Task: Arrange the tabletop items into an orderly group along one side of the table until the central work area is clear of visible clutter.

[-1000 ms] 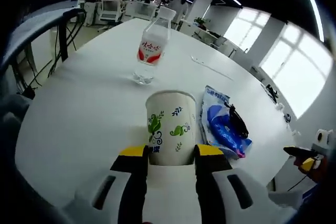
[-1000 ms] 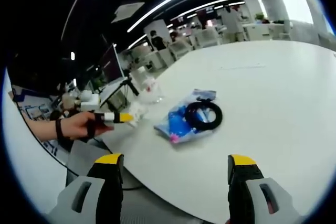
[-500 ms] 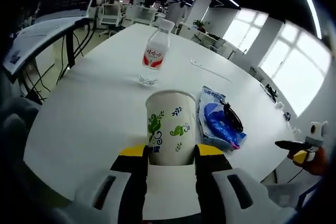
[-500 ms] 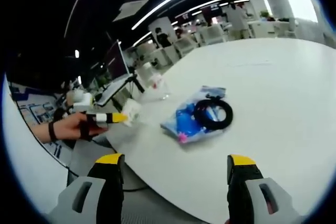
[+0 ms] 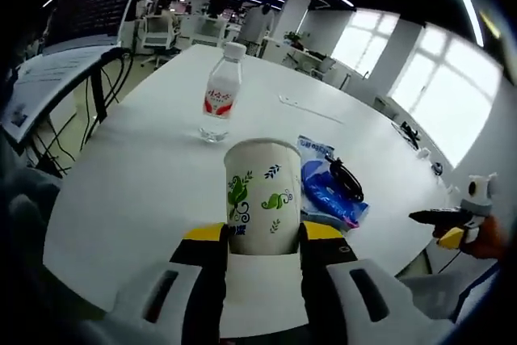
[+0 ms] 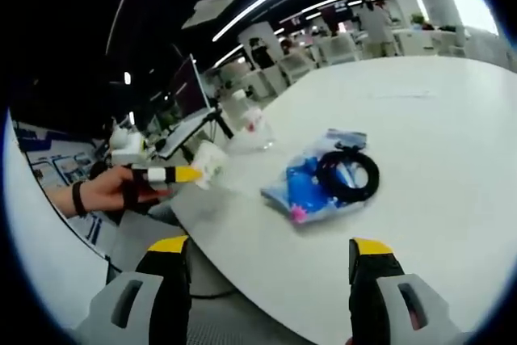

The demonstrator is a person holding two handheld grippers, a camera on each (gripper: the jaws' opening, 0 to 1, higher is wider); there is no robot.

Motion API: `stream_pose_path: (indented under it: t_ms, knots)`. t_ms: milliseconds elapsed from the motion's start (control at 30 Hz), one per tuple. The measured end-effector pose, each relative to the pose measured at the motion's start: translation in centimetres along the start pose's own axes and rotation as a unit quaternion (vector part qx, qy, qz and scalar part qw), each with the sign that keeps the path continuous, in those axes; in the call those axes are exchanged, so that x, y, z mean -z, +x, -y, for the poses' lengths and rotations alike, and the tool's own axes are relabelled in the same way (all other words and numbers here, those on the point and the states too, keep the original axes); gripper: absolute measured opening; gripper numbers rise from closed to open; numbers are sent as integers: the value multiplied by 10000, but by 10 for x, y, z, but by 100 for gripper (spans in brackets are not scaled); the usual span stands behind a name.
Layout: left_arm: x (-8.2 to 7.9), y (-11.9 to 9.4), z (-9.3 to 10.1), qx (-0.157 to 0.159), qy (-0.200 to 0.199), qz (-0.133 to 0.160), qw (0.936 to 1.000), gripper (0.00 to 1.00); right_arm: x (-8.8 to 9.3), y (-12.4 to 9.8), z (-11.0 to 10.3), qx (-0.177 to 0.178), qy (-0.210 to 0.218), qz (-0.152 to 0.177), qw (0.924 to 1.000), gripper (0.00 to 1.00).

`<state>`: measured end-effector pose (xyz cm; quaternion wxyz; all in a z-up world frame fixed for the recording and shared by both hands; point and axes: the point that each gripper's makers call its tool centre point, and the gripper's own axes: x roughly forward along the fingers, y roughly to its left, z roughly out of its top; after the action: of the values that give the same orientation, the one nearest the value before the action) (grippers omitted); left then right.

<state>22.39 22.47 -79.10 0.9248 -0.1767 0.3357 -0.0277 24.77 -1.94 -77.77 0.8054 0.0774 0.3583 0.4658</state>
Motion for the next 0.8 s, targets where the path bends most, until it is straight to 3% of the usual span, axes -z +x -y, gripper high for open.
stream_pose_path:
  t_ms: [133, 333, 567, 800]
  knots:
    - [-1, -3, 8, 69, 170, -35, 9998, 33, -2, 3, -2, -54, -63, -39, 10000, 80]
    - [0, 0, 16, 203, 821, -173, 9963, 33, -8, 8, -9, -160, -164, -64, 9997, 79]
    - [1, 6, 43, 512, 1569, -315, 9858, 33, -13, 14, -20, -340, -266, -108, 9990, 76]
    - [3, 7, 66, 781, 2036, -316, 9754, 33, -18, 19, -40, -551, -245, -168, 9980, 75]
